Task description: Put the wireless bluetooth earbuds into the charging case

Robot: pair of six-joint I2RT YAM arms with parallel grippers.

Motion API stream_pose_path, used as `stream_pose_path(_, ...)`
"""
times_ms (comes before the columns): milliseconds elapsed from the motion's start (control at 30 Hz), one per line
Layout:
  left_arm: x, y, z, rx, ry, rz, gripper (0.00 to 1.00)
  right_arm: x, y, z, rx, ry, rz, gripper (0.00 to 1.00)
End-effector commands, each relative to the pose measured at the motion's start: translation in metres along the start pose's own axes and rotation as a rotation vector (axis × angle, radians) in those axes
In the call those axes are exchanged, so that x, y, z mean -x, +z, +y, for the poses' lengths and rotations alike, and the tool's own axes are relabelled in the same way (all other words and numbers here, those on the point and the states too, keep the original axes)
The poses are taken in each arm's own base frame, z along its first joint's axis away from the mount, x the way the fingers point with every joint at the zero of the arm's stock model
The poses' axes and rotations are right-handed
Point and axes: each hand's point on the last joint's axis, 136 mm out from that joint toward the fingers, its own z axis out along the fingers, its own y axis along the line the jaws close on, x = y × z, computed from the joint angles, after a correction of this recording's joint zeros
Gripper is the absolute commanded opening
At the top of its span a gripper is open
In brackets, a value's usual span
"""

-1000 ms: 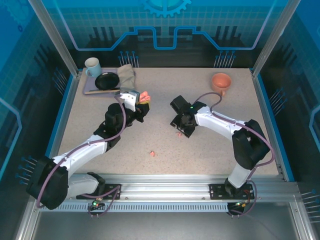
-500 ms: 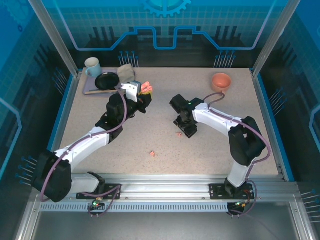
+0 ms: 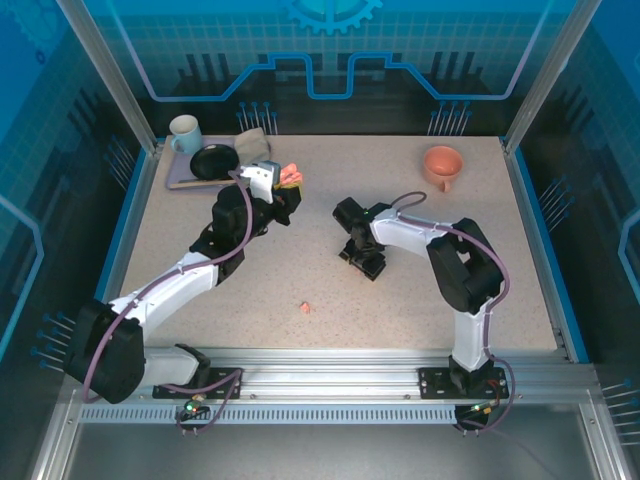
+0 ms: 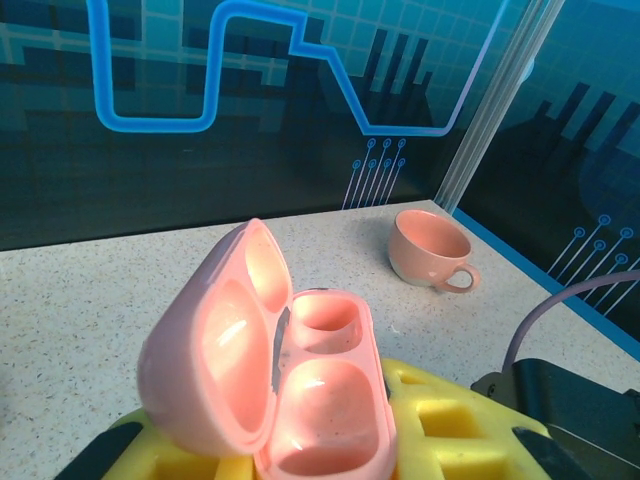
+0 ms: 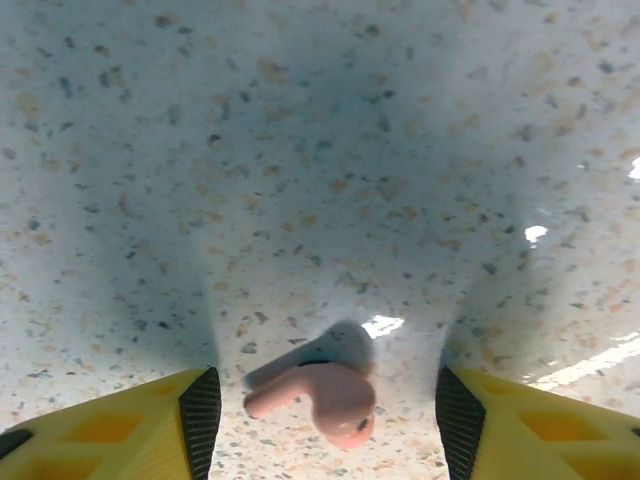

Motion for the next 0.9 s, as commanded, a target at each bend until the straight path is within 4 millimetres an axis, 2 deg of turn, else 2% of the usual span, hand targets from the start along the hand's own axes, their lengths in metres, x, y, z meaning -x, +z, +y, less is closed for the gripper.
stream_pose_path(0,0.02,-0.003,-0.002,-0.012,0.003,-0.045,0.0,0.005,0.003,0.01,0.016,-0.025,0.012,0.62)
stream_pose_path(233,0.017,-0.006,0.0,-0.003,0.002,-0.043,0.0,0.009,0.009,0.022,0.004,-0.098,0.009,0.61)
stream_pose_path(467,0.017,-0.007,0.002,-0.001,0.001,-0.043,0.0,0.014,0.008,0.044,-0.004,-0.208,-0.006,0.61)
stream_pose_path(633,0.018,-0.006,0.004,0.002,-0.003,-0.046,0.0,0.01,0.009,0.06,0.014,-0.251,0.011,0.6)
stream_pose_path(733,0.018,-0.007,0.004,0.001,-0.006,-0.047,0.0,0.013,0.0,0.063,0.023,-0.257,-0.017,0.6)
stream_pose_path(867,0.019,-0.007,0.005,-0.001,-0.01,-0.051,0.0,0.02,-0.031,0.058,0.024,-0.242,-0.103,0.62)
